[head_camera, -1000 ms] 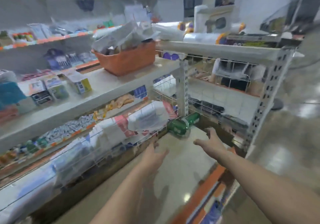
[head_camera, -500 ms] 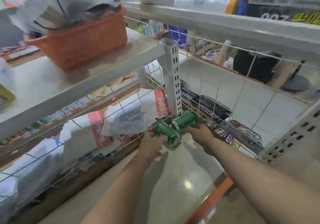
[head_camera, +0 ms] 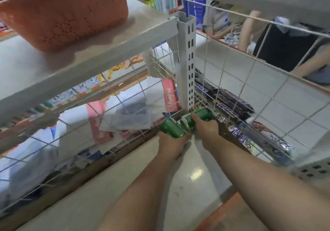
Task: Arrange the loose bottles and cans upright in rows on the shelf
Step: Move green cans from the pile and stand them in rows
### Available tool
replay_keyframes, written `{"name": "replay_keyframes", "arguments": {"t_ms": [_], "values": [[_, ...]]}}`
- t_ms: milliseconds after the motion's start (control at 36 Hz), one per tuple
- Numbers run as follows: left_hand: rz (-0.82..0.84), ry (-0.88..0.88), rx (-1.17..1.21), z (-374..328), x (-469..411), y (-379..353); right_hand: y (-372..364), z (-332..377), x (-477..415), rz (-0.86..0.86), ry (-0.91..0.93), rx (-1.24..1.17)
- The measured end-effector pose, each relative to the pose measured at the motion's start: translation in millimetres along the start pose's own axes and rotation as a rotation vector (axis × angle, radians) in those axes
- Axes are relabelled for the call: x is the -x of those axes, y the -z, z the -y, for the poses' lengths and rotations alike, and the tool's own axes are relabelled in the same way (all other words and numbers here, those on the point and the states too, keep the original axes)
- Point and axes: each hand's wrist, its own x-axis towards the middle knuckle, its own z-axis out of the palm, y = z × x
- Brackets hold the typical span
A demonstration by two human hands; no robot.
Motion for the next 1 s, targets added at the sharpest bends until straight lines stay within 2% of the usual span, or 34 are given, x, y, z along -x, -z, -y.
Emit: {"name": "replay_keyframes", "arguments": {"t_ms": [250,417,611,694,806,889,1000], "values": [[0.013,-0.031,-0.073,2.2,32.2,54.0,2.7,-7.6,26.8,0.006,0.074,0.019],[-0.165,-0.168,-0.298,3.2,35.6,97.4,7.3,-10.2,61.0,0.139,0.249,0.1],[-0.178,-0.301,-0.427,5.4,47.6,99.7,23.7,-30.7,79.0,0.31,0.452,0.202],[-0.164,-0.309,-0.329,11.4,46.1,94.1,29.4,-34.3,81.8,0.333,0.503,0.283],[-0.165,-0.334,-0.148,27.2,36.3,86.6,29.5,-41.5,76.2,0.387,0.439,0.283],[-0.053,-0.32,0.067,35.3,37.2,80.4,26.8,-43.2,70.0,0.42,0.385,0.268],[0.023,-0.291,0.321,50.3,28.3,68.9,20.7,-49.4,58.2,0.407,0.417,0.265]]}}
